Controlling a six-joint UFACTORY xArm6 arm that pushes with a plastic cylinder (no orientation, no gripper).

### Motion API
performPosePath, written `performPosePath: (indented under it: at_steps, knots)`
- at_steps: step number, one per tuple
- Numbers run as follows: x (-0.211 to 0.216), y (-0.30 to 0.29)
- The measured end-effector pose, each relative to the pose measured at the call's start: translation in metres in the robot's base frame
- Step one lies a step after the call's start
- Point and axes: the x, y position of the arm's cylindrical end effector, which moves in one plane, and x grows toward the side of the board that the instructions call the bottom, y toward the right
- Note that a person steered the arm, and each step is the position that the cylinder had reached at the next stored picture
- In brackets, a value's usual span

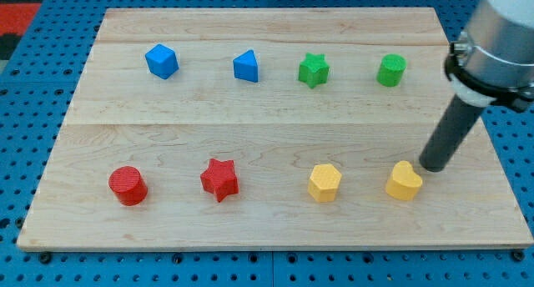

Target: Nudge yellow hexagon a bit left

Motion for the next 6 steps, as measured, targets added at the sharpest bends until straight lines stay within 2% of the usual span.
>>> performPosePath:
  at_steps: [2,3,4,6]
  knots:
    - [0.022,0.043]
    - [0.067,0.037]
    - [0.075,-0.046]
    - [0.046,-0.108]
